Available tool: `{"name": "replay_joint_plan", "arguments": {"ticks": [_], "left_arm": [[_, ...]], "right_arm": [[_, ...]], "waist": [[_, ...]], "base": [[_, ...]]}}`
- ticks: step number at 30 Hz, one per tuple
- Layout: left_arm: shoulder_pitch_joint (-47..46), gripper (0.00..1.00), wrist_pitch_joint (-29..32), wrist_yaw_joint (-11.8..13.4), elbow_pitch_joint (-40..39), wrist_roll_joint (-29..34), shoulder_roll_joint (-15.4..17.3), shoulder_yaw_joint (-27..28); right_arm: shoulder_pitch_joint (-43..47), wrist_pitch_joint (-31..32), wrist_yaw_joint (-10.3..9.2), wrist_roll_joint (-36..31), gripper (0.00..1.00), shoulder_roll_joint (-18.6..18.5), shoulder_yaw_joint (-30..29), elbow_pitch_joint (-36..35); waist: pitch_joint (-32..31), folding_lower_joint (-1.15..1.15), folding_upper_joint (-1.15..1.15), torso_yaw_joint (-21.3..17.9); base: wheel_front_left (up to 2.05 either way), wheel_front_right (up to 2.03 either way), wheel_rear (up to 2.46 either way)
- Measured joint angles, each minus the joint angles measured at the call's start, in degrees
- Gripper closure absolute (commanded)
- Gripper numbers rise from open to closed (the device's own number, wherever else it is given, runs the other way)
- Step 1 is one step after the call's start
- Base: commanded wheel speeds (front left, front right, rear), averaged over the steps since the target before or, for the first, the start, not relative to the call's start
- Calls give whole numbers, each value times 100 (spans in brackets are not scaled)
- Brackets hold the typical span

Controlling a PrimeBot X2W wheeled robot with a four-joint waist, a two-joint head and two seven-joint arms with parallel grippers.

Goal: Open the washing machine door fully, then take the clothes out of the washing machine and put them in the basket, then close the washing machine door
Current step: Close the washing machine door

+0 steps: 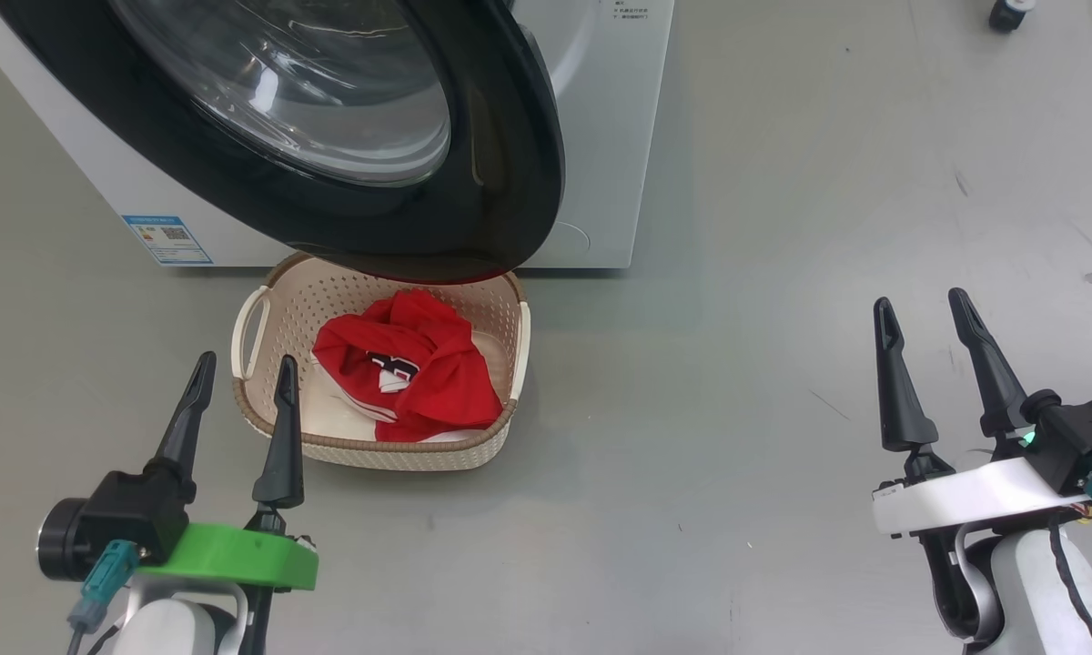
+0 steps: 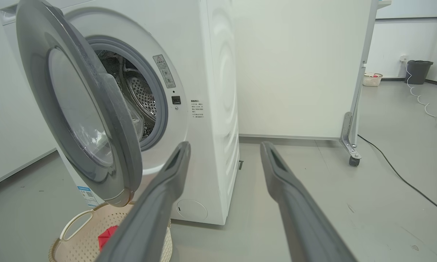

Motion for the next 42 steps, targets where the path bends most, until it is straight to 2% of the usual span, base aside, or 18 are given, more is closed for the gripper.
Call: {"name": "replay_joint_plan", "arguments": {"ticks": [1,2,3,12,19,23,27,32,42], "left_arm": [[1,0,0,-3,-1,14,-3,2],[2,0,0,-5,-1,23,-5,4],[2,0,0,-7,-1,25,-9,4],[2,0,0,-56,-64,36,-81,-52],[-17,0,0,-100,-108,85,-114,-183],[-52,0,0,-101,-176,85,-135,-226],[-223,0,0,-103,-202,85,-145,-319],[-407,0,0,-110,-225,83,-174,-482],[-610,0,0,-125,-260,-143,-183,-661]], "right_arm": [[-1,0,0,-12,26,-1,0,-2],[-3,0,0,-23,74,-2,0,-4],[-4,0,0,-42,99,-3,1,-10],[-145,0,0,-108,100,-233,213,-324],[-467,0,0,-234,100,-601,832,-468],[-786,0,0,-233,100,-833,1378,-547],[-1200,0,2,-242,100,-1177,1838,-591],[-1697,23,2,-242,100,-1505,2095,-590],[-2497,152,2,-73,100,-1933,2626,-497]], "waist": [[2,0,0,1],[5,0,0,3],[9,0,0,5],[175,0,0,98],[372,0,0,243],[545,0,0,367],[746,0,0,509],[982,0,0,745],[1452,0,0,1253]], "base": [[0,0,0],[0,0,0],[0,0,0],[0,0,0],[0,0,0],[0,0,0],[0,0,0],[0,0,0],[0,0,0]]}}
